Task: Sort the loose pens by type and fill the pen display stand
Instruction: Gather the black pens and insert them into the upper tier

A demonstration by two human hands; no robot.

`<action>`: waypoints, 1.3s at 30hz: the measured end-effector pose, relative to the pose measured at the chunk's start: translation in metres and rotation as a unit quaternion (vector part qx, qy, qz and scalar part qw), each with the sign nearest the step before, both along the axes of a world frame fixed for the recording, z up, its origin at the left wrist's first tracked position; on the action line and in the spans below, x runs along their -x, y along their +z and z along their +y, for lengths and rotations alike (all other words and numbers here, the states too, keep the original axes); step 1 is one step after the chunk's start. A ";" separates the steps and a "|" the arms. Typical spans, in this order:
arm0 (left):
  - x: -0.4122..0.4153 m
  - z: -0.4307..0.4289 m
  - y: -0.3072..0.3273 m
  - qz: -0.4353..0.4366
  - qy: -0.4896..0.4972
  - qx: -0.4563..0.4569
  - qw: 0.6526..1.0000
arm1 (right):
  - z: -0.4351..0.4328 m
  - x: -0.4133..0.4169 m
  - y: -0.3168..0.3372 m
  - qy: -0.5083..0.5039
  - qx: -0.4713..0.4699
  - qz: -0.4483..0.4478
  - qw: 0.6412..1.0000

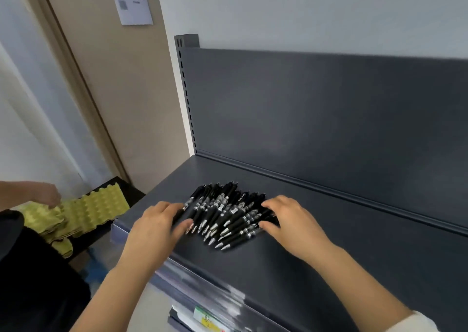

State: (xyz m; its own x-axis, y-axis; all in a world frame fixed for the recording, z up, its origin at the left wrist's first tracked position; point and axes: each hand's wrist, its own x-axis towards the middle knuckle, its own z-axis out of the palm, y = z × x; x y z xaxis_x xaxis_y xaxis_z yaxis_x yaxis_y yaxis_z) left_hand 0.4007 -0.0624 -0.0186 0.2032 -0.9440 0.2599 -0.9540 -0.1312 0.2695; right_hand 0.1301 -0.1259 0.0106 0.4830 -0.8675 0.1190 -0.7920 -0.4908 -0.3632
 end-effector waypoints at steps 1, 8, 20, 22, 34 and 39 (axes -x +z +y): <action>-0.006 -0.009 -0.003 -0.001 -0.007 -0.008 1.000 | -0.003 -0.003 -0.002 -0.022 -0.004 -0.004 1.000; -0.044 -0.068 -0.014 -0.019 -0.061 -0.060 0.996 | -0.008 -0.022 -0.016 -0.234 -0.029 0.006 0.972; -0.046 -0.106 -0.009 0.076 -0.239 -0.102 0.963 | 0.018 -0.056 -0.025 -0.433 -0.116 0.032 0.893; -0.044 -0.107 -0.007 0.084 -0.244 -0.112 0.960 | 0.020 -0.058 -0.022 -0.442 -0.141 0.040 0.885; -0.020 -0.101 0.005 0.162 -0.172 -0.242 0.941 | -0.009 -0.089 -0.012 -0.403 -0.186 -0.021 0.896; -0.020 -0.103 0.006 0.237 -0.156 -0.243 0.928 | -0.024 -0.087 -0.005 -0.370 -0.239 -0.052 0.896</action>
